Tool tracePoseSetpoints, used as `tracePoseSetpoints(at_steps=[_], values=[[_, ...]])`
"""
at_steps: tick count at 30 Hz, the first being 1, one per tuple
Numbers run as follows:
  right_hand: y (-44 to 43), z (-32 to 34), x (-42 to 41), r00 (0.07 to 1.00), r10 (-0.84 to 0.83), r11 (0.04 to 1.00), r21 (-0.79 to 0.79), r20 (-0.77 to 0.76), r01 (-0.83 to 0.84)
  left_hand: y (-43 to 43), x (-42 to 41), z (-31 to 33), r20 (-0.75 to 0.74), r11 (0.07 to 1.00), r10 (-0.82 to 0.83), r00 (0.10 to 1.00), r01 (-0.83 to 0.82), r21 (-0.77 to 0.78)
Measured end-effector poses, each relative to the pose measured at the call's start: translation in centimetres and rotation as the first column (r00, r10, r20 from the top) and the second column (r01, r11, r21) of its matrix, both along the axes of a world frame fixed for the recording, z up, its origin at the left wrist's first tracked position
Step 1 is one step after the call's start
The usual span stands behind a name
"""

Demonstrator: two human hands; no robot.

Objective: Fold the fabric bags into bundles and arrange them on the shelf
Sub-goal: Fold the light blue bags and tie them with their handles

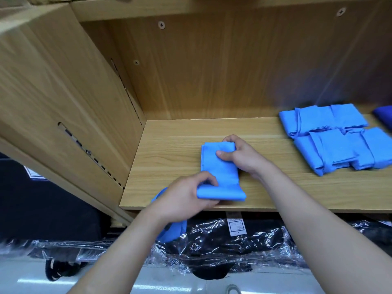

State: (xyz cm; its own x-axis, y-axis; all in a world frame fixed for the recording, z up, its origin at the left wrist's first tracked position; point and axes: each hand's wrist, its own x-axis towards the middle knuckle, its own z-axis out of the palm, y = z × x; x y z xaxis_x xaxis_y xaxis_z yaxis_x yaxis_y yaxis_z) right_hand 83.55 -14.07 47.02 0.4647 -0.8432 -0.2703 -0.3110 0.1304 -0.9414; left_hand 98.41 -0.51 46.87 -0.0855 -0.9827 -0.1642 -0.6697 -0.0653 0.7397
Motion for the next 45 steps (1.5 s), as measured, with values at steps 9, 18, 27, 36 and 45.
tracePoseSetpoints(at_steps=[9, 18, 27, 36, 45], values=[[2.4, 1.0, -0.2, 0.957, -0.121, 0.982, 0.175, 0.265, 0.075, -3.0, -0.4, 1.0, 0.016, 0.921, 0.381, 0.925, -0.377, -0.099], [5.4, -0.3, 1.6, 0.9, -0.364, 0.887, -0.205, 0.242, 0.414, -2.8, -1.5, 0.4, 0.0, 0.865, 0.484, 0.875, -0.478, -0.154], [6.2, 1.1, 1.0, 0.823, -0.388, 0.73, -0.407, 0.414, 0.549, -1.0, -1.6, 1.5, -0.489, 0.973, 0.194, 0.851, -0.23, -0.014], [7.4, 3.3, 0.3, 0.849, -0.296, 0.747, -0.448, 0.437, 0.491, 0.2, -2.9, 4.5, -0.255, 0.922, 0.077, 0.964, -0.166, -0.35], [8.0, 3.2, -0.7, 0.924, -0.22, 0.646, -0.663, 0.313, 0.378, 1.2, -2.4, 5.7, 0.464, 0.94, -0.079, 0.882, 0.22, -0.259]])
